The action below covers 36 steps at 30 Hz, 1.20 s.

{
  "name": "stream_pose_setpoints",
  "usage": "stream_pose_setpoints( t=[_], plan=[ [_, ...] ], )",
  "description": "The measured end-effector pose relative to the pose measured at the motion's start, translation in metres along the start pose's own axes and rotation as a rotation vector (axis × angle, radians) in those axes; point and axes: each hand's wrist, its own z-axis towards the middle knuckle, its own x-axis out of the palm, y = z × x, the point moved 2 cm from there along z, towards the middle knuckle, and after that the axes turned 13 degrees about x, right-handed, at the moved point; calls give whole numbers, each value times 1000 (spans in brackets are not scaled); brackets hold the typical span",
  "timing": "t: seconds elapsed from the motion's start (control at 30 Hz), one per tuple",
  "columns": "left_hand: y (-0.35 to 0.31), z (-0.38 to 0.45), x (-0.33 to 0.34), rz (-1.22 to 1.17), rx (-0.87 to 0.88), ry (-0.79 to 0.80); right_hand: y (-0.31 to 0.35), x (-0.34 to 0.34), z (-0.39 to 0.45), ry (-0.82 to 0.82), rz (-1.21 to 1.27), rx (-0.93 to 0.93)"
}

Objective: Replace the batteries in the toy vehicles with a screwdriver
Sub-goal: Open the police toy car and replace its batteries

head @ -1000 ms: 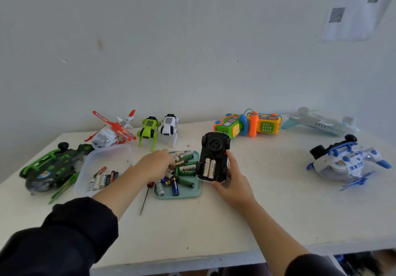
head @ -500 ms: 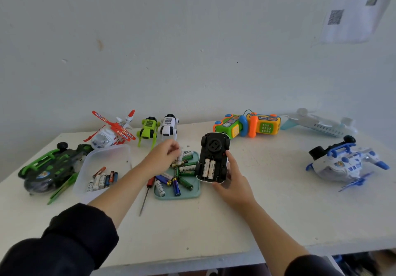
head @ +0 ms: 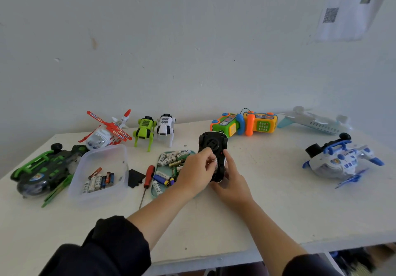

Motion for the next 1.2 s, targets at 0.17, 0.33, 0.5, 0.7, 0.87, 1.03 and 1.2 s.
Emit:
stream_pose_setpoints(
  t=[0.17,0.33,0.5,0.7,0.87,1.03,1.2],
  plan=[
    [5,4,2,177,23,50,-1,0,-1,-4,10,9],
    [7,-1,10,415,160,87,1,1,-1,-14,-21,9],
    [0,-3,11,657,356,220,1,0,-1,-23,-44,41],
    [22,11,-45,358,27,125,0,0,0,-3,-7,5],
    [76,0,-100,788,-418,711,0,-1,0,-9,-16,-33],
    [96,-23,-110,904,-535,1120,-2,-1,1,-7,0,-49],
    [95,-30,-111,917,-474,1025,-3,0,2,5,5,-34]
  ],
)
